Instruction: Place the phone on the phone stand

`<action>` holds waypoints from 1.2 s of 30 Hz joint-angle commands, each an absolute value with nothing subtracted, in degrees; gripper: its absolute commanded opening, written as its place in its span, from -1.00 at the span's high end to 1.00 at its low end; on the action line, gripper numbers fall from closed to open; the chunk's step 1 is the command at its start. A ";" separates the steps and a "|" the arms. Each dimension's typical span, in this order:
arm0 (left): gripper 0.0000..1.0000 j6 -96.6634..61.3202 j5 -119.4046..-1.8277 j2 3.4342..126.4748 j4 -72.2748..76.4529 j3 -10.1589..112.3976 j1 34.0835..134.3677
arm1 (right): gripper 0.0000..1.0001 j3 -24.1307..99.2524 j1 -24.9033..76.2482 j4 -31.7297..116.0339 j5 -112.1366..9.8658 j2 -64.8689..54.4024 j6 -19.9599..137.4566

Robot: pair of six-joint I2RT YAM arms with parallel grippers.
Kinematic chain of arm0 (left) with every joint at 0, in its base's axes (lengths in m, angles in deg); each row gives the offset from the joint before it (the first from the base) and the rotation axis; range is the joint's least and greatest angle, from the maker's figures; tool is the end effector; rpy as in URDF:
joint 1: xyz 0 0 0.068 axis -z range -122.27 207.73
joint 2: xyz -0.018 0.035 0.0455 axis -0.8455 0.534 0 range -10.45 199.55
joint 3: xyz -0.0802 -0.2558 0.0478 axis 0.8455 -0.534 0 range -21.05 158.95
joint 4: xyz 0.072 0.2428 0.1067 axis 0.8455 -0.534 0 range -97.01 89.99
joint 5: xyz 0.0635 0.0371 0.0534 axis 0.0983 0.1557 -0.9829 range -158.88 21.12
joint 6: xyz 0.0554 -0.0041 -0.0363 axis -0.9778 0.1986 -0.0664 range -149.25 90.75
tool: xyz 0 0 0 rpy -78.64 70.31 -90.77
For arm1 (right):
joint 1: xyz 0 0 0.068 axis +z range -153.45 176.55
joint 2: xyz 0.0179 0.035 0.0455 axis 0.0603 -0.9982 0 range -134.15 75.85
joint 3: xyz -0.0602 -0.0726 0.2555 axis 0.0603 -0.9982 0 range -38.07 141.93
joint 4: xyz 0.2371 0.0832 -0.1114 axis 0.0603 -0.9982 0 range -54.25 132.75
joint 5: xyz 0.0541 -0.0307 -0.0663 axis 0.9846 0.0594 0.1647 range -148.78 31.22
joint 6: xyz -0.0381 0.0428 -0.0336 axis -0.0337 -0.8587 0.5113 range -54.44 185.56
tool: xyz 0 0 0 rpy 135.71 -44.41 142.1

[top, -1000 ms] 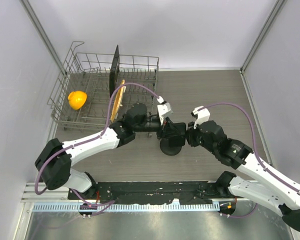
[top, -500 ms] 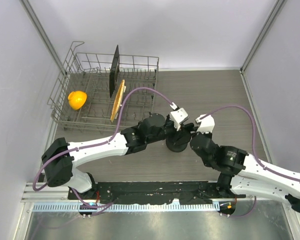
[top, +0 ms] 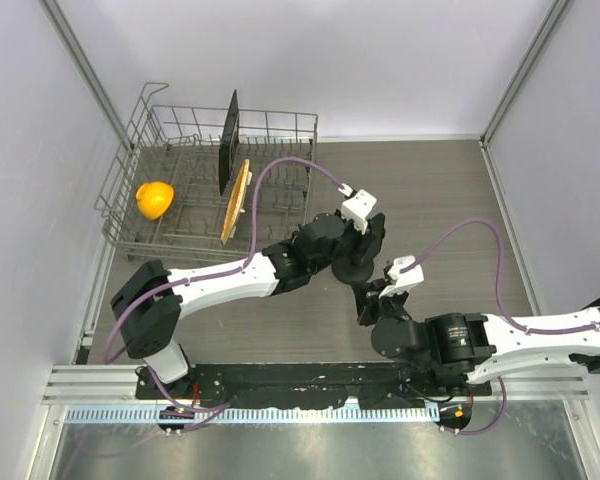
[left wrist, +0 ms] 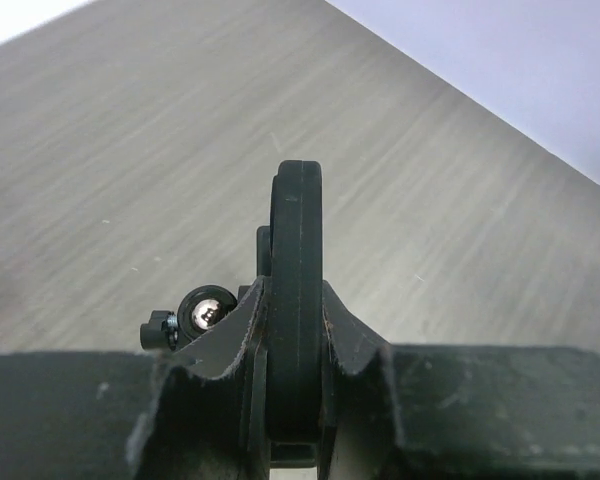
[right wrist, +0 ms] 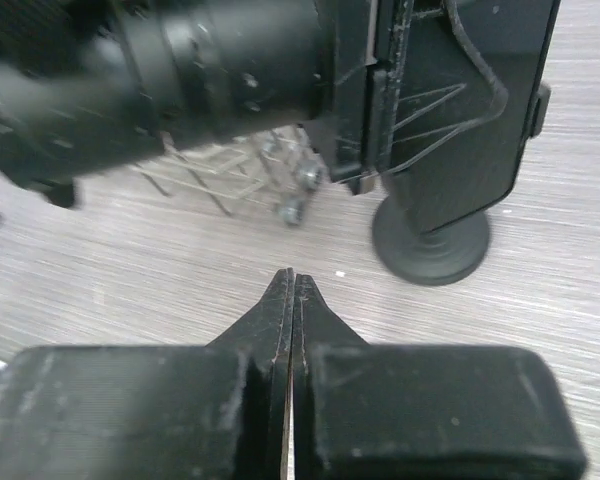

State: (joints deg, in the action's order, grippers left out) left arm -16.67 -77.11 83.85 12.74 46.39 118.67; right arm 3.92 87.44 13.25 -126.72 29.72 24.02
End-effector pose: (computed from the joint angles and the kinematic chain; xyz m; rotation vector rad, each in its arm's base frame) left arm 0.2108 -0.3637 0.2819 0.6745 1.7596 -0.7695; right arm 0.0461 0.1791 0.2927 -0.1509 1.7890 0.3692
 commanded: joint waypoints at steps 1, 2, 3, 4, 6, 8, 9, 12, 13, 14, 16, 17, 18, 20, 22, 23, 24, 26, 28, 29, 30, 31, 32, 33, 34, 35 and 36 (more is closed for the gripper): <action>1.00 -22.22 -88.23 88.60 4.11 43.11 115.47 | 0.99 7.19 87.78 20.69 -125.93 30.15 16.17; 1.00 -22.31 -87.17 87.82 5.16 42.24 115.30 | 0.99 7.63 87.95 17.12 -127.23 30.32 13.56; 1.00 -22.22 -84.98 87.20 5.78 41.71 115.21 | 0.99 8.67 87.95 14.47 -128.11 30.41 12.40; 1.00 -22.13 -83.74 86.67 6.31 40.66 115.21 | 0.99 9.29 87.86 12.10 -128.99 30.93 12.04; 1.00 -22.40 -80.23 84.74 6.40 40.04 115.21 | 0.99 12.09 87.69 0.43 -132.85 30.76 6.55; 1.00 -22.31 -74.96 83.08 5.61 39.95 115.21 | 0.99 13.51 87.51 -10.63 -135.23 31.63 1.94; 1.00 -22.05 -73.55 82.46 5.44 39.86 115.21 | 0.99 13.34 87.43 -11.56 -135.42 32.77 3.76; 1.00 -21.60 -66.97 80.17 2.72 40.21 115.21 | 0.99 9.84 86.46 -8.16 -134.28 40.49 12.76; 1.00 -21.87 -63.12 79.64 2.19 40.30 115.21 | 0.99 9.22 86.02 -6.14 -133.40 43.04 14.48; 1.00 -22.04 -60.73 78.94 1.75 40.38 115.21 | 0.99 7.99 85.76 -3.94 -132.09 47.33 18.15; 1.00 -22.92 -58.25 76.92 0.34 40.21 115.21 | 0.99 6.15 85.67 3.68 -124.98 51.14 28.24; 1.00 -23.18 -56.76 76.13 0.16 39.95 115.21 | 0.99 5.70 85.67 3.72 -123.65 50.89 28.47; 1.00 -23.88 -56.23 74.82 0.16 39.69 115.12 | 0.99 5.78 85.75 3.11 -122.25 49.58 28.30; 1.00 -24.50 -54.47 73.75 -1.06 39.42 115.12 | 0.99 6.48 85.14 0.30 -121.27 45.20 26.02; 1.00 -24.94 -53.94 72.61 -1.24 38.81 115.12 | 0.99 7.10 81.56 0.21 -117.25 37.64 25.93; 1.00 -25.03 -53.24 72.43 -1.25 38.63 115.03 | 0.99 7.02 79.53 0.82 -115.48 36.05 26.01; 1.00 -25.12 -52.80 72.08 -1.59 38.19 115.03 | 0.99 6.06 76.73 2.74 -113.12 35.34 27.75; 1.00 -25.12 -51.05 71.47 -1.16 37.23 114.51 | 0.99 2.73 65.85 9.68 -102.76 36.20 32.75; 1.00 -25.29 -48.32 70.76 -0.28 35.82 113.98 | 0.99 1.05 58.28 14.77 -91.90 38.92 35.66; 1.00 -25.73 -46.92 70.76 -0.28 35.38 113.54 | 0.99 -0.79 51.89 16.36 -89.21 40.76 36.90; 1.00 -26.08 -43.60 70.67 -0.37 35.03 113.10 | 0.99 -1.68 49.48 18.21 -85.79 42.43 39.00; 1.00 -26.26 -41.91 70.76 -0.45 34.85 112.05 | 0.98 -2.47 47.02 22.23 -82.89 45.49 39.89; 1.00 -26.70 -40.59 70.76 -0.54 34.94 111.52 | 0.89 -3.87 43.43 24.01 -77.03 46.40 40.42; 1.00 -26.96 -37.18 70.76 -0.72 35.11 110.99 | 0.84 -4.49 41.65 25.42 -74.10 46.67 41.21; 1.00 -27.49 -35.67 70.76 -0.80 35.46 110.12 | 0.77 -4.76 40.07 27.78 -71.29 46.15 41.83; 1.00 -28.02 -34.35 70.59 -1.33 36.33 109.76 | 0.72 -5.72 37.70 28.76 -66.65 45.88 42.01; 1.00 -28.54 -32.77 70.76 -1.86 37.04 108.97 | 0.67 -6.16 36.81 29.64 -65.12 45.96 42.36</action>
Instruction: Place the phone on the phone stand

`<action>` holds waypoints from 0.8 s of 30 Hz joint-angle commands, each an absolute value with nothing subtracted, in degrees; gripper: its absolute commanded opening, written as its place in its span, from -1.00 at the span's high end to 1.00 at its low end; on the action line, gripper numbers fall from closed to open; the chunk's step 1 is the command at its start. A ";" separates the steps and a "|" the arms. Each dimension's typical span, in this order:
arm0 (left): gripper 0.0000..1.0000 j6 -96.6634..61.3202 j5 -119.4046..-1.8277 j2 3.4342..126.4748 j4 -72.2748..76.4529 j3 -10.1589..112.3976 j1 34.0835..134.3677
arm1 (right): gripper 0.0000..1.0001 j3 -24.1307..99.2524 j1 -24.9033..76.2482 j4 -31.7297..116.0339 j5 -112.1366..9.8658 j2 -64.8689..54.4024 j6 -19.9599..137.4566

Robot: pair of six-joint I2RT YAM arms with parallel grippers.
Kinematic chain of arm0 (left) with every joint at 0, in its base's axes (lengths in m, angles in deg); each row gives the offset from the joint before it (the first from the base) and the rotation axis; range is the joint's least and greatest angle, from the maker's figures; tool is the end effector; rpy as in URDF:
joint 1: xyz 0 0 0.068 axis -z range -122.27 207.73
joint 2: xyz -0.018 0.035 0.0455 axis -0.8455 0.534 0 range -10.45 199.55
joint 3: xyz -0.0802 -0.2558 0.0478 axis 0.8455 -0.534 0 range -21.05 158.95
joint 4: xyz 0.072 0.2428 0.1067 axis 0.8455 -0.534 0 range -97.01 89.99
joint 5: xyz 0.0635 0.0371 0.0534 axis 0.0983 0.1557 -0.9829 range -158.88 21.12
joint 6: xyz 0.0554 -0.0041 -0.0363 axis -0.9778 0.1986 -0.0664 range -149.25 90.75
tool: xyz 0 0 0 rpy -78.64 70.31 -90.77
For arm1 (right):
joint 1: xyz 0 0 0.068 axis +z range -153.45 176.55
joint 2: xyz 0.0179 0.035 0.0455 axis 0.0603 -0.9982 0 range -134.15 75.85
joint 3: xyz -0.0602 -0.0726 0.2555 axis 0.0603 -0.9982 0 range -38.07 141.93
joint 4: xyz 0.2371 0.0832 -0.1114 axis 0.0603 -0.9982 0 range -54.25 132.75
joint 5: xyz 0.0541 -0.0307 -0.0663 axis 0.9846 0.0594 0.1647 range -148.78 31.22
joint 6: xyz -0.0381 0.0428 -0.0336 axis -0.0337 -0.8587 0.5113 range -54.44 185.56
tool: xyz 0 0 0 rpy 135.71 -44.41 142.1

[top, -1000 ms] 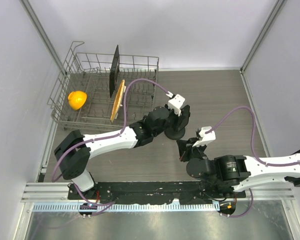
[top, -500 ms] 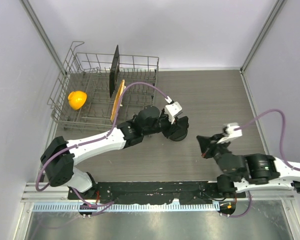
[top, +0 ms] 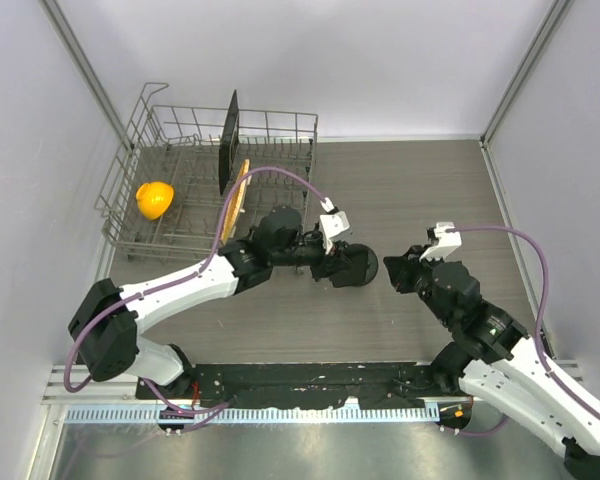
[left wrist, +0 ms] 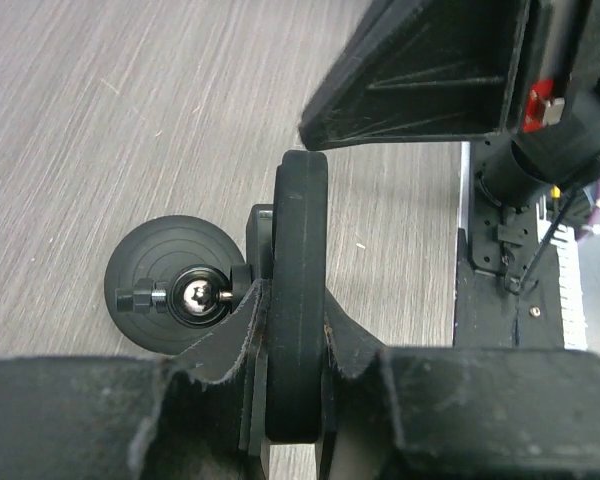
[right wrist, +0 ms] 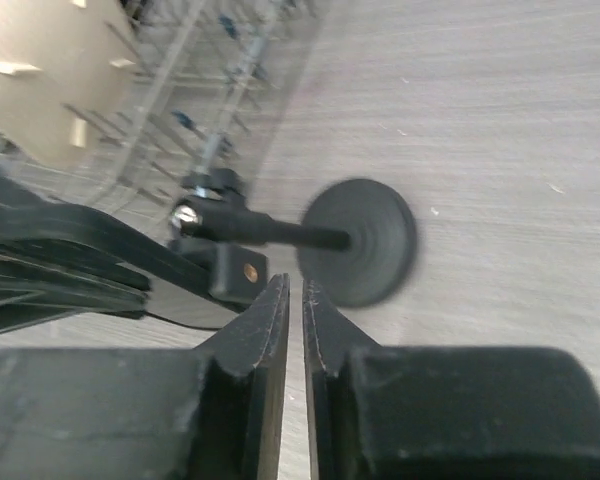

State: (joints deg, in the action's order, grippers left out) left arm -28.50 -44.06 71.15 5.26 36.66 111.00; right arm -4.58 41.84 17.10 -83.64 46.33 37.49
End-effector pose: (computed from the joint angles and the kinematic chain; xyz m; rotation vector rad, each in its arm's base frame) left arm 0.1965 -0.3002 0.2852 1.1571 1.6376 -1.0343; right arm 0.1272 0.0968 0.2762 -0.0033 1.9371 0.4381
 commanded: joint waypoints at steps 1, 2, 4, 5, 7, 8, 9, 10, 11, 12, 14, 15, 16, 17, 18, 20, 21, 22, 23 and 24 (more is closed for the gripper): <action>1.00 -28.98 -29.19 70.76 -2.90 38.09 108.62 | 0.54 -6.69 36.28 30.87 -63.63 47.36 42.62; 1.00 -28.99 -27.93 70.67 -4.74 39.93 108.44 | 0.47 -7.39 36.01 31.23 -61.87 48.59 42.97; 1.00 -32.50 -23.91 70.32 -6.51 41.52 107.83 | 0.25 -7.84 36.01 31.93 -59.93 51.75 44.73; 1.00 -33.37 -22.05 70.32 -8.00 43.01 107.65 | 0.17 -8.27 36.01 32.11 -59.48 55.07 44.99; 1.00 -36.36 -17.75 71.11 -10.98 45.03 106.77 | 0.06 -8.54 36.01 32.37 -55.89 57.38 46.31; 1.00 -37.41 -15.46 71.72 -15.00 47.65 106.60 | 0.05 -8.54 36.01 32.46 -55.09 58.70 46.31; 0.99 -39.95 -15.09 72.68 -17.22 49.07 106.42 | 0.05 -8.80 36.01 32.73 -53.69 59.23 46.23; 1.00 -40.76 -14.74 73.13 -19.07 50.30 106.16 | 0.01 -9.07 36.01 33.42 -52.81 59.50 45.97; 1.00 -41.37 -12.82 73.57 -21.70 52.14 105.98 | -0.02 -9.42 36.10 33.87 -51.84 59.67 45.96; 1.00 -42.16 -12.02 73.92 -22.77 52.95 105.89 | -0.04 -9.59 36.01 34.39 -50.79 59.41 46.05; 0.99 -43.92 -10.18 75.67 -25.57 54.96 105.89 | -0.17 -10.03 36.01 35.54 -47.62 58.45 45.18; 1.00 -44.63 -9.73 76.64 -26.72 55.67 105.89 | -0.19 -10.04 36.01 35.89 -46.05 57.14 45.00; 1.00 -45.59 -9.29 78.39 -27.43 56.20 105.89 | -0.21 -10.04 36.01 36.15 -43.16 56.34 44.65; 0.99 -45.86 -9.11 79.45 -28.22 56.82 105.89 | -0.22 -10.21 36.01 36.68 -41.48 55.81 43.34; 1.00 -46.30 -7.81 80.16 -28.14 56.82 105.89 | -0.24 -10.39 36.01 37.29 -40.33 55.37 42.72; 1.00 -45.17 -6.48 81.74 -23.70 55.17 105.89 | -0.28 -10.65 36.01 36.60 -40.93 55.37 41.66; 0.99 -43.33 -5.17 81.92 -20.44 53.85 105.89 | -0.29 -10.48 36.01 34.25 -41.98 55.63 41.22; 0.99 -41.57 -4.37 81.92 -16.75 52.35 105.98 | -0.30 -9.95 36.01 33.18 -43.03 56.33 40.96; 0.99 -37.38 -4.37 81.49 -7.84 48.68 106.07 | -0.30 -9.60 36.01 32.12 -44.35 56.77 40.78; 0.99 -34.99 -4.45 81.05 -2.79 46.56 106.24 | -0.31 -9.25 36.01 29.76 -44.97 57.21 40.43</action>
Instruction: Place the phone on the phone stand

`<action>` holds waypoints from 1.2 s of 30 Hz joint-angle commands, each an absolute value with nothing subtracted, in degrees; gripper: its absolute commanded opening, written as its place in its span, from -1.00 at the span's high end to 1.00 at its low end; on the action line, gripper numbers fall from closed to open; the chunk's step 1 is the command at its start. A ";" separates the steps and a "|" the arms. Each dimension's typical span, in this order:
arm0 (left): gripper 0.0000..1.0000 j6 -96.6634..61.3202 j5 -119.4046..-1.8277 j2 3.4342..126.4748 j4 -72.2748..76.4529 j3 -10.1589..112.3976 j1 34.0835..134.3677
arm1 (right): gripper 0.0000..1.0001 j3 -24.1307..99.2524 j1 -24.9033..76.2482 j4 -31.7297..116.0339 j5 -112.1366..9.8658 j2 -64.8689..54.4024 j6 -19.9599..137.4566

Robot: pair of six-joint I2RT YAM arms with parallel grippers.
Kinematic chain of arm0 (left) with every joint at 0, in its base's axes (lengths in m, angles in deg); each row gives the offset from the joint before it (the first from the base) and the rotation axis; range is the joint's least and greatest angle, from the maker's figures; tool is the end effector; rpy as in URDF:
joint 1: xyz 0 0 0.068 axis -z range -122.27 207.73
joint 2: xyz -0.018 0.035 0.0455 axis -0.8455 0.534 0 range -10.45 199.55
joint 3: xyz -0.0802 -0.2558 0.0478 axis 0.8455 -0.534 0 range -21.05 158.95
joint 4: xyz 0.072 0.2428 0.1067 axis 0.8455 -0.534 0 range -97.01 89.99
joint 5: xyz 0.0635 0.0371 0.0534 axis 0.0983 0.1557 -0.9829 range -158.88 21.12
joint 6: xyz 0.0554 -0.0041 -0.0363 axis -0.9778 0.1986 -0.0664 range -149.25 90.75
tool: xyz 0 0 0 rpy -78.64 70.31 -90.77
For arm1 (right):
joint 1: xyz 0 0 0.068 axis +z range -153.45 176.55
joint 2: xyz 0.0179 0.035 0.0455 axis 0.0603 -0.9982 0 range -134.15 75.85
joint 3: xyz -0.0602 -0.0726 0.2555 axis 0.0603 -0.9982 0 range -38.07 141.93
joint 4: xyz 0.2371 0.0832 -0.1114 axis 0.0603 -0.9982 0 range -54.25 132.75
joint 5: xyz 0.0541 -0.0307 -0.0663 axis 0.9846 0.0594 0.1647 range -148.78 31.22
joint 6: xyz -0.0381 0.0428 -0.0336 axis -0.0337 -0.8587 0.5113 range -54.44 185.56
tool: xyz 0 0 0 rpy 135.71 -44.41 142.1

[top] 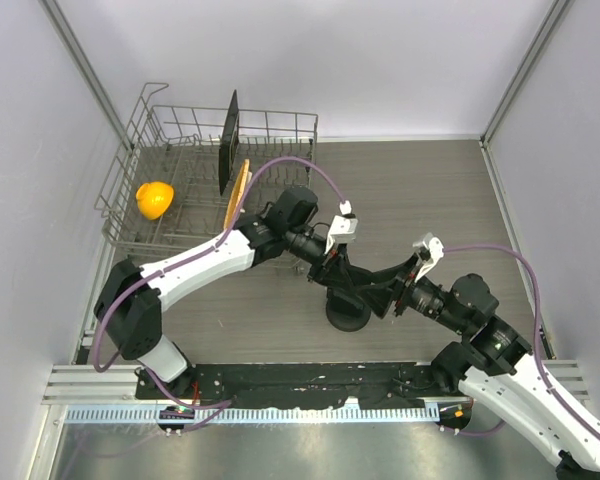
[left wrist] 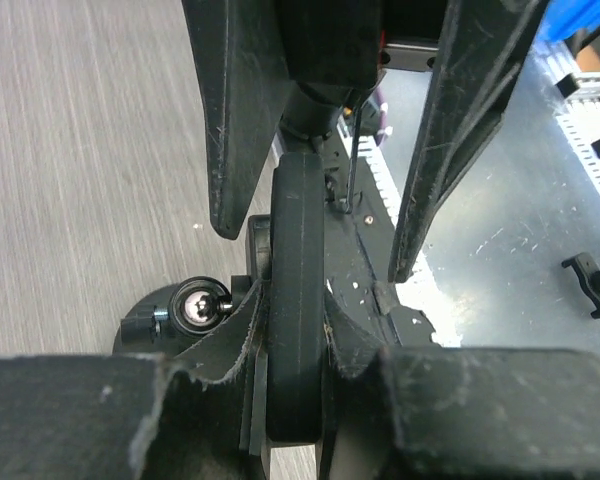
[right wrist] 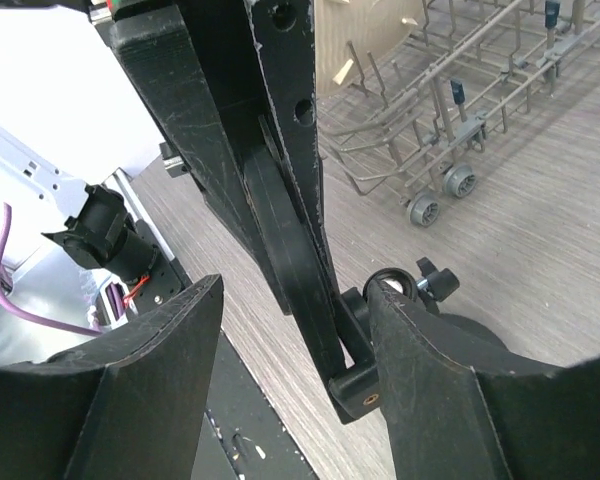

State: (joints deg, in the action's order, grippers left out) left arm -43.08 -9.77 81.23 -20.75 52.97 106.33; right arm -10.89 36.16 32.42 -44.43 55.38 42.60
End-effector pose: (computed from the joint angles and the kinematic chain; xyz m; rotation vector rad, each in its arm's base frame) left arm 0.2122 -0.3089 0.2927 1.6231 1.5376 -1.4782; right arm 0.1060 0.1045 0.2876 -0.4512 1.6769 1.0264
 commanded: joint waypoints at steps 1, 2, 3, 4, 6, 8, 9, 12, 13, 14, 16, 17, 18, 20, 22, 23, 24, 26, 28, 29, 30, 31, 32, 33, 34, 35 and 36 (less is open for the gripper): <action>0.99 -32.35 -4.71 80.78 2.83 44.36 106.33 | -0.32 -8.29 35.92 28.52 -45.50 57.91 40.25; 0.99 -27.98 -5.15 80.17 11.24 40.95 106.24 | -0.32 -7.93 36.01 27.20 -46.20 58.18 40.08; 1.00 -27.24 -5.24 80.16 13.41 40.04 106.24 | -0.32 -7.58 36.01 25.19 -46.38 58.36 39.29; 1.00 -27.40 -5.85 80.25 12.91 40.03 106.33 | -0.32 -7.14 36.01 24.47 -46.38 58.53 38.94; 0.99 -31.41 -6.73 80.60 8.63 41.43 106.42 | -0.33 -6.96 36.01 23.85 -44.72 58.53 38.14; 0.99 -34.42 -8.84 80.52 0.98 43.81 106.68 | -0.34 -6.79 36.01 23.24 -44.27 57.75 37.70; 0.99 -36.61 -9.37 80.25 -0.44 44.42 106.68 | -0.34 -6.70 36.01 22.54 -44.45 57.31 37.61; 0.99 -39.79 -10.95 79.99 -8.87 47.15 106.59 | -0.35 -6.52 35.92 22.09 -43.58 55.64 37.88; 0.99 -42.23 -11.31 79.99 -12.98 48.81 106.59 | -0.35 -6.52 36.01 22.27 -43.14 55.11 38.05; 1.00 -43.30 -11.74 80.07 -14.85 49.69 106.59 | -0.35 -6.61 36.01 22.44 -42.61 54.76 38.05; 1.00 -46.02 -11.84 80.77 -19.58 52.06 106.42 | -0.35 -6.70 36.01 22.62 -41.03 53.88 38.23; 1.00 -46.82 -11.75 81.21 -21.09 52.95 106.24 | -0.35 -6.87 36.01 22.88 -40.33 53.70 38.40; 1.00 -47.61 -11.75 81.57 -22.33 53.74 106.33 | -0.35 -6.96 36.01 23.15 -39.71 53.61 38.40; 1.00 -48.67 -11.75 82.71 -24.18 55.41 106.33 | -0.35 -7.14 36.01 23.41 -38.74 53.70 38.67; 1.00 -48.76 -11.57 83.24 -24.54 55.77 106.24 | -0.35 -7.05 36.01 23.32 -38.30 53.87 38.93; 1.00 -48.85 -11.49 83.24 -24.45 55.77 106.15 | -0.35 -6.96 36.01 23.06 -38.47 53.96 39.02; 1.00 -48.85 -11.40 83.24 -24.27 55.77 106.24 | -0.37 -6.70 36.01 22.19 -38.91 54.14 39.02; 1.00 -48.59 -10.96 82.72 -24.10 55.50 106.15 | -0.42 -6.17 36.01 21.30 -41.62 55.28 38.41; 1.00 -48.15 -10.43 82.28 -23.57 54.81 106.24 | -0.47 -5.73 36.01 20.25 -44.61 57.03 37.53; 1.00 -47.97 -10.43 81.75 -23.31 54.63 106.24 | -0.47 -5.56 36.01 19.90 -48.45 57.91 37.09; 1.00 -47.10 -10.34 81.40 -22.96 54.36 106.24 | -0.47 -5.38 36.01 19.72 -49.97 58.61 36.74; 1.00 -46.22 -10.78 80.96 -20.95 53.32 106.15 | -0.47 -4.94 36.01 19.98 -50.77 59.14 36.47; 0.98 -44.74 -11.83 80.69 -19.45 52.78 106.24 | -0.47 -4.85 36.10 20.59 -51.04 59.67 36.38; 0.92 -42.46 -12.10 79.82 -17.79 52.08 106.24 | -0.47 -4.68 36.01 21.64 -50.78 59.59 36.47; 0.58 -41.74 -12.10 79.55 -15.94 51.38 106.15 | -0.47 -4.07 36.01 21.91 -50.52 59.07 36.99; 0.44 -40.51 -12.27 79.29 -14.62 50.94 106.24 | -0.46 -3.89 36.01 22.00 -50.17 58.36 37.52; 0.38 -39.72 -12.36 78.76 -13.56 50.76 106.24 | -0.45 -3.62 36.01 22.01 -49.47 56.88 38.05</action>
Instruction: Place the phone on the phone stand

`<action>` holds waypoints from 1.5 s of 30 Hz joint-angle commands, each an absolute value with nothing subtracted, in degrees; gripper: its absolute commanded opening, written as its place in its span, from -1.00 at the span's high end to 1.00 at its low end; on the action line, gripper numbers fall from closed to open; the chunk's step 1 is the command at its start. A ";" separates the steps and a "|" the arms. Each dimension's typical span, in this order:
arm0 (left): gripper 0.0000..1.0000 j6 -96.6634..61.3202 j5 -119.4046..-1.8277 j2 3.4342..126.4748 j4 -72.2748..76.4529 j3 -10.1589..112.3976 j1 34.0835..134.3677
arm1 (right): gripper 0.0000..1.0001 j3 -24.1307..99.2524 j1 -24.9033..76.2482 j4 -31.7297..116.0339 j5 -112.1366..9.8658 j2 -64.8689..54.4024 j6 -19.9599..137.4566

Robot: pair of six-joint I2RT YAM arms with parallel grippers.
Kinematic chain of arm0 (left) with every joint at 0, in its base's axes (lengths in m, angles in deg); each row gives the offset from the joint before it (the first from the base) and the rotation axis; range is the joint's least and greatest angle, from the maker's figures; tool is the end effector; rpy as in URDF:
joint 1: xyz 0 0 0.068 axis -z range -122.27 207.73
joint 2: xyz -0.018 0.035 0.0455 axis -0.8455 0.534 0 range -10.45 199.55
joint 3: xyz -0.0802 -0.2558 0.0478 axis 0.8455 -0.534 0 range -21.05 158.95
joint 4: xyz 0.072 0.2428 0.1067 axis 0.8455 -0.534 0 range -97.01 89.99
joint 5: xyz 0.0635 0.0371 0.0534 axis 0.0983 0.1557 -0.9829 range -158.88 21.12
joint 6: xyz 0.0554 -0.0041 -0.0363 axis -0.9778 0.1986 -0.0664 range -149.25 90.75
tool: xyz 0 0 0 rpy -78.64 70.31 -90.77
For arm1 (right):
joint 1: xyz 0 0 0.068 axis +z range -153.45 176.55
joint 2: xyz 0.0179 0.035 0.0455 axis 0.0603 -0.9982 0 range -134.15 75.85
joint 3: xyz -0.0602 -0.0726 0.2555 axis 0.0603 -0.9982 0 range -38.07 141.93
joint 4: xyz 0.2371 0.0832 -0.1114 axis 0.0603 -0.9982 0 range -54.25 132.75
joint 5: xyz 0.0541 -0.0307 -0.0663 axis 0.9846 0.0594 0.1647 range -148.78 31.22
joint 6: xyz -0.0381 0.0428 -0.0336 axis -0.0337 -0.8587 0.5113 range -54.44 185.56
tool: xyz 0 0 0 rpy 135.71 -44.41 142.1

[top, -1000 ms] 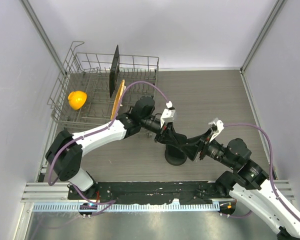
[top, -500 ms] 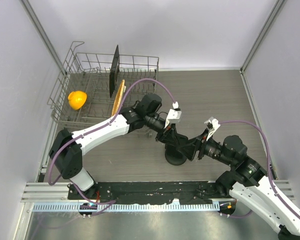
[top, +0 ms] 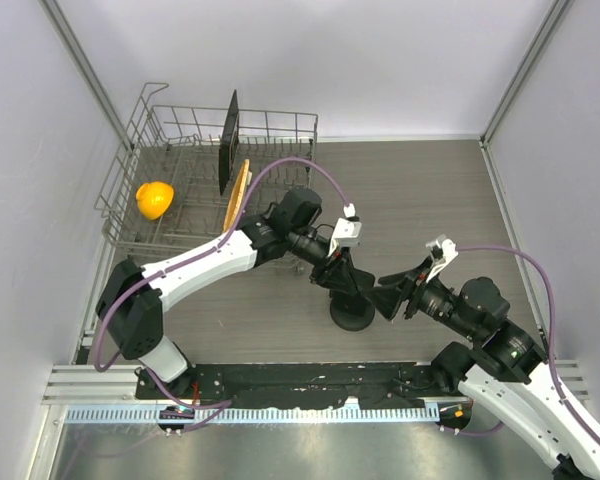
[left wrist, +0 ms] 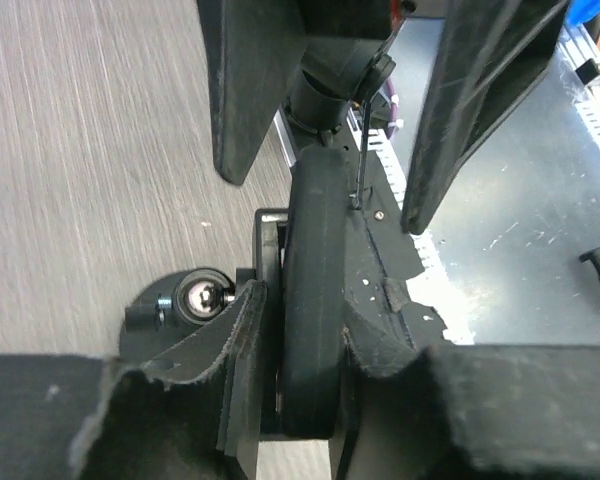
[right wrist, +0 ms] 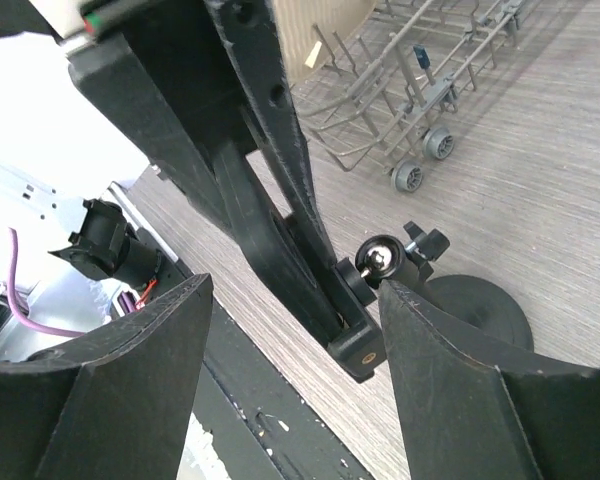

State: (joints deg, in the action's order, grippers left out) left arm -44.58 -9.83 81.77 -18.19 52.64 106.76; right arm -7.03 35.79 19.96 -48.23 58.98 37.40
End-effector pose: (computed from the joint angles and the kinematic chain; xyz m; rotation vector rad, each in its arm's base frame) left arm 0.2125 -0.3135 0.2909 1.6407 1.4749 -1.4588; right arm 0.0938 0.0888 0.2928 -0.3202 1.8022 1.0109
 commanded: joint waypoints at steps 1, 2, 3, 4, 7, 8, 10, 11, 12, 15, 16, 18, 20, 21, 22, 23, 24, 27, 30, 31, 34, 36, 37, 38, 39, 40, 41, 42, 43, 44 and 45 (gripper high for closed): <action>0.23 -38.14 -12.54 78.32 -11.72 50.15 106.24 | -0.44 -3.19 36.01 22.01 -49.02 56.25 38.40; 0.18 -37.35 -12.54 77.97 -10.49 49.71 106.15 | -0.43 -3.01 36.10 22.01 -48.76 55.73 39.62; -0.15 -36.64 -12.63 77.53 -9.43 49.27 106.15 | -0.42 -2.83 36.01 22.09 -48.50 55.02 40.24; -0.23 -35.94 -12.54 76.31 -7.94 48.48 106.24 | -0.41 -2.74 36.01 22.27 -48.67 54.76 40.86; -0.42 -34.62 -13.50 73.06 -4.95 46.46 106.24 | -0.39 -2.39 36.01 22.88 -48.32 53.45 42.71; -0.46 -34.09 -13.59 71.91 -4.24 45.84 106.24 | -0.36 -2.22 36.01 23.15 -47.71 53.09 43.23; -0.58 -33.56 -15.43 68.15 -1.17 43.38 106.24 | -0.35 -1.95 36.01 23.67 -45.35 51.69 43.50; -0.61 -32.95 -17.35 66.99 -0.29 42.50 106.24 | -0.33 -1.95 36.01 24.28 -44.81 51.42 43.59; -0.64 -32.94 -20.51 65.85 -0.19 41.63 106.24 | -0.33 -1.95 36.01 24.55 -44.37 50.98 43.85; -0.64 -31.54 -26.32 61.81 -0.28 40.39 106.15 | -0.27 -1.69 36.01 25.17 -43.05 49.84 44.38; -0.63 -30.93 -30.25 60.84 -0.28 39.86 106.15 | -0.26 -1.60 36.01 25.17 -42.78 49.40 44.47; -0.63 -26.27 -34.75 57.41 2.96 37.33 106.24 | -0.24 -1.25 36.01 25.17 -42.87 49.04 44.73; -0.63 -23.55 -41.16 53.65 3.85 35.39 106.24 | -0.22 -1.16 36.01 25.08 -43.13 48.69 45.17; -0.63 -21.89 -42.93 52.40 3.94 33.37 106.15 | -0.20 -1.07 36.01 25.08 -43.13 48.52 45.26; -0.63 -21.35 -45.73 50.74 3.51 32.66 106.15 | -0.20 -1.07 36.01 25.08 -43.13 48.34 45.35; -0.64 -20.65 -47.15 47.68 3.07 30.91 106.24 | -0.17 -0.98 36.01 25.08 -42.96 47.82 45.61; -0.64 -19.07 -48.47 45.82 2.80 30.02 106.15 | -0.16 -0.90 36.01 25.08 -42.78 47.55 45.70; -0.68 -16.26 -52.61 39.59 1.75 27.21 106.15 | -0.09 -0.55 36.01 25.08 -41.64 46.41 46.14; -0.70 -14.84 -53.50 34.66 0.69 25.01 106.15 | -0.02 -0.28 36.01 25.26 -40.41 45.88 46.75; -0.70 -14.32 -53.50 33.59 0.51 24.57 106.15 | 0.01 -0.37 36.01 25.61 -40.23 45.88 46.84; -0.70 -13.87 -53.76 31.13 0.16 23.86 106.15 | 0.13 -1.33 36.01 27.09 -40.14 45.96 46.49; -0.70 -13.87 -54.28 30.33 -2.21 24.21 106.15 | 0.23 -1.77 36.01 27.80 -39.71 45.27 46.23; -0.71 -13.87 -54.46 29.89 -2.56 24.39 106.15 | 0.37 -1.77 36.01 28.76 -38.75 44.83 46.23; -0.71 -13.78 -54.46 29.54 -3.09 24.74 106.15 | 0.45 -1.77 36.01 29.29 -37.95 44.47 46.23; -0.70 -13.78 -54.55 29.28 -3.18 24.83 106.07 | 0.53 -1.86 36.10 29.91 -37.51 44.12 46.31; -0.70 -13.70 -54.55 28.67 -3.27 25.00 106.15 | 0.70 -1.86 36.01 31.31 -36.46 43.25 46.40; -0.70 -13.43 -54.64 28.31 -3.35 25.44 106.15 | 0.77 -2.04 36.01 31.93 -36.02 42.89 46.23; -0.70 -13.26 -54.81 28.05 -3.44 25.53 106.15 | 0.85 -1.78 36.01 32.63 -35.32 42.28 46.31; -0.70 -13.08 -54.47 27.70 -3.62 25.71 106.24 | 0.99 -1.69 36.01 34.21 -34.18 41.40 46.31; -0.70 -12.99 -54.20 26.91 -3.71 25.79 106.15 | 0.99 -1.60 36.01 35.35 -31.90 41.05 46.31; -0.70 -12.99 -54.03 26.55 -3.79 25.88 106.07 | 0.99 -1.95 36.01 36.93 -30.32 40.78 46.14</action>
